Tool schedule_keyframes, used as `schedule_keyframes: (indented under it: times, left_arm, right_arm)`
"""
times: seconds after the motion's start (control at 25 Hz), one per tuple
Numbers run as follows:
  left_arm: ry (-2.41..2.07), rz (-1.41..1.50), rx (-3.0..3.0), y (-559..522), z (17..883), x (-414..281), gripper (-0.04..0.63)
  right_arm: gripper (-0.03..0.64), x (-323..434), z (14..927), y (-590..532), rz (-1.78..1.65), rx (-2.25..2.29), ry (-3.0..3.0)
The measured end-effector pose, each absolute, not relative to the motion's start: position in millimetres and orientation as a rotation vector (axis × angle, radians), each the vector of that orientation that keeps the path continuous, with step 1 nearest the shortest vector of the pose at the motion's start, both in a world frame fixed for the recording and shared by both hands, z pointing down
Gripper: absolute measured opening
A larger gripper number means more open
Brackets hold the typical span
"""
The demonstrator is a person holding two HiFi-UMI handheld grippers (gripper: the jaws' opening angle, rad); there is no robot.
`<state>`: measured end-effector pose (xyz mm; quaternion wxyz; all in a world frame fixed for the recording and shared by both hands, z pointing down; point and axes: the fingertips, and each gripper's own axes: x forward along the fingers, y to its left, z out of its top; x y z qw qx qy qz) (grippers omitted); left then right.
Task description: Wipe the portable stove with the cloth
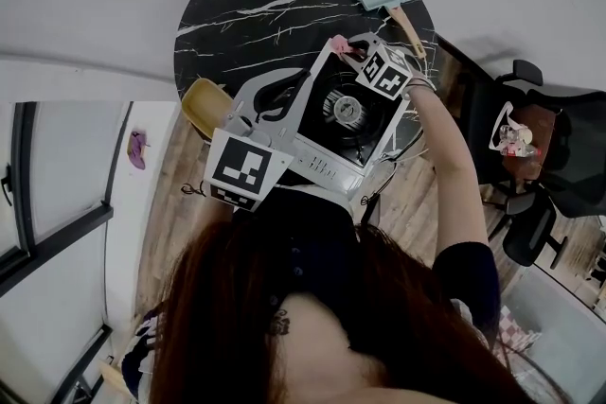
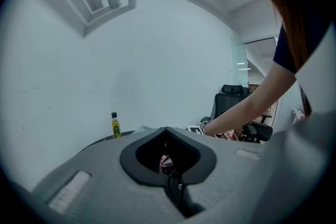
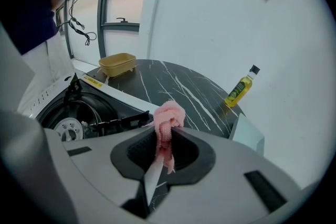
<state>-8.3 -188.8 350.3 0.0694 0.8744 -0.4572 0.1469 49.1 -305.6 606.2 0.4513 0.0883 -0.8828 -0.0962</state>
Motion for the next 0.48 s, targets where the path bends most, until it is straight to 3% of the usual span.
schedule_keyframes:
  times: [0.48]
  left_arm:
    - [-1.366, 0.445, 2.650, -188.9, 347.7, -4.9, 0.012]
  right_arm:
    - [0.061, 58.4, 607.2, -302.2, -0.235, 0.194, -2.151]
